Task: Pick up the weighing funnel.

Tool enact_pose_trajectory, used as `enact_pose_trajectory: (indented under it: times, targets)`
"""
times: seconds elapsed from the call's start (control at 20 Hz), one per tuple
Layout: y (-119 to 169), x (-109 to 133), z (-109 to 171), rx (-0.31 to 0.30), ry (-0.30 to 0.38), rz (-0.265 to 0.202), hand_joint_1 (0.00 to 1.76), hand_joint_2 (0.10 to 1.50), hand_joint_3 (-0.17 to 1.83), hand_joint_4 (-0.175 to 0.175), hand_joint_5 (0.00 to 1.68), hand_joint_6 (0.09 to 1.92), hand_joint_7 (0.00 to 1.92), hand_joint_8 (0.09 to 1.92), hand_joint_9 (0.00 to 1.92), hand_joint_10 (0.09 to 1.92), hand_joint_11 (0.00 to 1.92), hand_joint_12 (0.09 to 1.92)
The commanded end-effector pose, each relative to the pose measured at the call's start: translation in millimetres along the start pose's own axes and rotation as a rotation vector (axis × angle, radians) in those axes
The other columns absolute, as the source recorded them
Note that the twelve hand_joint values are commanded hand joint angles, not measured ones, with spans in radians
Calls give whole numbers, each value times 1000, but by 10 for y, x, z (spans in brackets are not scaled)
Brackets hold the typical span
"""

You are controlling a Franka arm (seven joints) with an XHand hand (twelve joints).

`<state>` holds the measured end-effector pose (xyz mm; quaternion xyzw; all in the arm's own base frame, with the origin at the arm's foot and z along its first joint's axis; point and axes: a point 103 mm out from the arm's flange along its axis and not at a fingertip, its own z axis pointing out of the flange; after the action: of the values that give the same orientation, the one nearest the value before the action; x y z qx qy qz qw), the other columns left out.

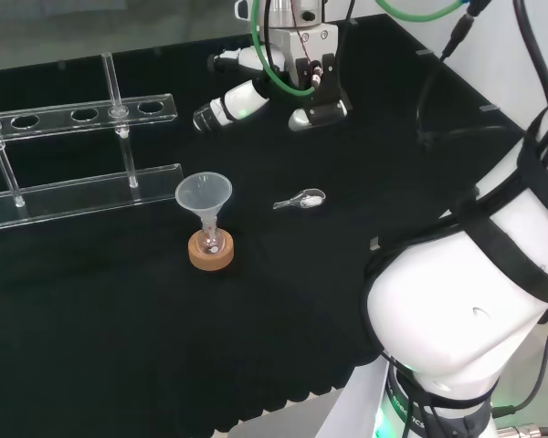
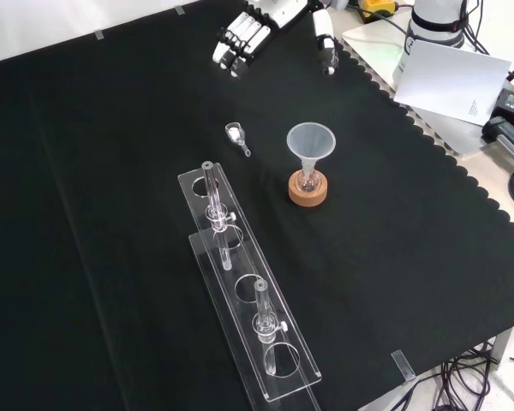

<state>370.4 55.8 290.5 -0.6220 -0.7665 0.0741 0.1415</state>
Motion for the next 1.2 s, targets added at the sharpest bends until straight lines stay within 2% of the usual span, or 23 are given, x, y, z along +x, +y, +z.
enact_pose_trajectory:
  times: [0.05, 0.3, 0.55, 0.7, 0.9, 1.0, 1.15, 1.2]
  targets:
    - [79, -23, 52, 28, 2, 26, 324, 674, 19, 30, 0, 87, 0, 87, 0, 87, 0, 306]
    - [72, -110, 3, -8, 18, 38, 333, 684, 23, 29, 0, 87, 0, 87, 0, 87, 0, 312]
    - [11, -312, -86, -54, -36, 32, 357, 675, 13, 26, 0, 87, 0, 87, 0, 87, 0, 406]
    - [9, -455, -97, -63, -71, 70, 385, 663, 4, 22, 0, 87, 0, 87, 0, 87, 0, 579]
    - [-4, -628, -31, -63, -68, 96, 406, 659, 1, 16, 0, 87, 7, 87, 0, 87, 0, 655]
    - [-29, -730, 34, -70, -88, 104, 420, 660, 1, 15, 0, 87, 13, 87, 0, 87, 0, 707]
    - [-44, -863, 153, -55, -98, 135, 479, 657, 0, 12, 0, 87, 24, 87, 0, 87, 0, 785]
    - [-47, -890, 191, -69, -101, 145, 492, 657, 0, 10, 0, 87, 29, 87, 0, 87, 0, 817]
